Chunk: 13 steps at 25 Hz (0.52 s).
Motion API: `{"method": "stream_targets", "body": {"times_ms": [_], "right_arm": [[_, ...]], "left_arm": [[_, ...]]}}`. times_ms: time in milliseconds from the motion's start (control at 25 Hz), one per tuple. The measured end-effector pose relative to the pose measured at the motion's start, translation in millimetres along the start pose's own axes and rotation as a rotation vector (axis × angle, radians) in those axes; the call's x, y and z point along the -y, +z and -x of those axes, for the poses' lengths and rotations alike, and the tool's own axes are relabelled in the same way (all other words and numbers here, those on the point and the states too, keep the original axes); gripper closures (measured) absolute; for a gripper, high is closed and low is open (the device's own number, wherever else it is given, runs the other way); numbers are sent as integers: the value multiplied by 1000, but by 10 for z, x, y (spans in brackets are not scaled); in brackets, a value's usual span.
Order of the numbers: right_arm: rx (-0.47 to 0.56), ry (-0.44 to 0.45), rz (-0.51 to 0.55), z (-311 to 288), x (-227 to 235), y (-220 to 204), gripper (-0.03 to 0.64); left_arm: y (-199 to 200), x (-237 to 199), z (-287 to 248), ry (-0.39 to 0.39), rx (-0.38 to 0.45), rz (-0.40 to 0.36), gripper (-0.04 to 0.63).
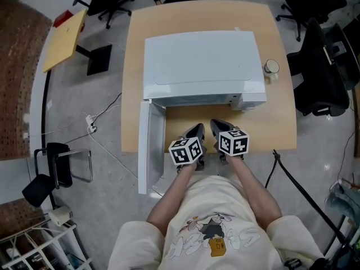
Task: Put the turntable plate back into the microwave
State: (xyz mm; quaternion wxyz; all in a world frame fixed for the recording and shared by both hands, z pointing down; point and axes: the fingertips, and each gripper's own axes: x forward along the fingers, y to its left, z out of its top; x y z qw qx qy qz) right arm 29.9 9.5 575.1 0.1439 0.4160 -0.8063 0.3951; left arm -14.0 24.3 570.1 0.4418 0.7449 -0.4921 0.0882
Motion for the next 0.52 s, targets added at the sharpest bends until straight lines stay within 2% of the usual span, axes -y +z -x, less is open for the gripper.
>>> {"method": "stream_targets", "body": {"times_ms": [200, 520], "right_arm": [[-27, 0, 54, -39, -115, 6, 611], [-40, -9, 95, -51, -173, -26, 611]], "left_arm": [[-37, -12, 84, -14, 15, 37, 595], [61, -40, 87, 12, 39, -6, 595]]}}
